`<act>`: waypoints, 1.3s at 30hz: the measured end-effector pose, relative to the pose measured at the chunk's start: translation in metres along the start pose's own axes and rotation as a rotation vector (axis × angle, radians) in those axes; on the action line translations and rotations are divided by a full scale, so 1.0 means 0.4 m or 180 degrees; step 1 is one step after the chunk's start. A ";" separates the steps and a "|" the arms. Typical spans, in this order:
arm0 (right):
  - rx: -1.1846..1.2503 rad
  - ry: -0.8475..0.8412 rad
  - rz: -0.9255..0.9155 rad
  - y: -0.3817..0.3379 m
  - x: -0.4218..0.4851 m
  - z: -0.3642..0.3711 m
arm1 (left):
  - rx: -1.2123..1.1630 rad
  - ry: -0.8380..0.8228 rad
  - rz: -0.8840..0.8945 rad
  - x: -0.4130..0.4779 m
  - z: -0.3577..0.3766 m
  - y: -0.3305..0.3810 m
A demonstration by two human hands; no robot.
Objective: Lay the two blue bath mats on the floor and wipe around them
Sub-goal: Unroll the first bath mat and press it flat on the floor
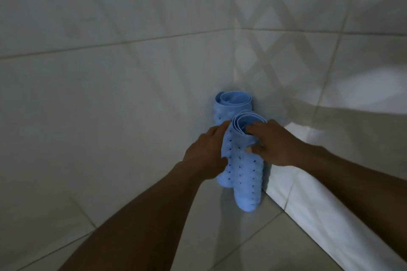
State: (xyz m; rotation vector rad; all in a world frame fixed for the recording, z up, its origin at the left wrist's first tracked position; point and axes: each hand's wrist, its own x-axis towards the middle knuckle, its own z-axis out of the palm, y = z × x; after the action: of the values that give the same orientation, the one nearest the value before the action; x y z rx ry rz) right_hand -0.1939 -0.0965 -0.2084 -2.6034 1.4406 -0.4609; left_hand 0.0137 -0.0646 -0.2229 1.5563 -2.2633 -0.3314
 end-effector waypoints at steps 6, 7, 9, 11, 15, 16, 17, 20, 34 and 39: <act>0.0162 -0.0986 -0.0907 -0.330 -0.006 -0.050 | -0.0080 0.0217 -0.0532 -0.294 -0.160 -0.107; 0.0143 -0.1152 -0.1023 -0.397 -0.008 -0.046 | -0.0035 0.0154 -0.0661 -0.356 -0.191 -0.135; 0.0243 -0.1442 -0.1173 -0.513 -0.015 -0.008 | 0.0196 -0.0138 -0.1124 -0.500 -0.248 -0.176; 0.0528 -0.1685 -0.1212 -0.612 -0.042 0.057 | 0.0298 -0.0437 -0.1709 -0.651 -0.289 -0.212; 0.1162 -0.2106 -0.0939 -0.754 -0.109 0.215 | 0.0106 -0.0398 -0.2253 -0.901 -0.297 -0.289; 0.1173 -0.2296 -0.0872 -0.785 -0.121 0.253 | 0.0068 -0.0482 -0.2372 -0.944 -0.288 -0.306; 0.1122 -0.2528 -0.0786 -0.813 -0.131 0.291 | 0.0032 -0.0658 -0.2492 -0.979 -0.276 -0.323; 0.0601 -0.3232 -0.0396 -0.890 -0.151 0.403 | -0.0007 -0.1392 -0.2768 -1.055 -0.214 -0.373; 0.1706 -0.1967 0.2332 -0.839 -0.459 0.837 | 0.0264 -0.0874 -0.2957 -1.412 0.410 -0.320; 0.3445 -0.2856 0.2544 -0.826 -0.535 0.781 | 0.0440 -0.0733 -0.2791 -1.447 0.451 -0.332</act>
State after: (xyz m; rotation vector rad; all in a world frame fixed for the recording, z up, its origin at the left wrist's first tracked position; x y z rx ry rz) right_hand 0.0673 0.2506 -0.4611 -1.0096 1.1944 0.0733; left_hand 0.2331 0.4239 -0.5365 2.6383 -1.6281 -0.6073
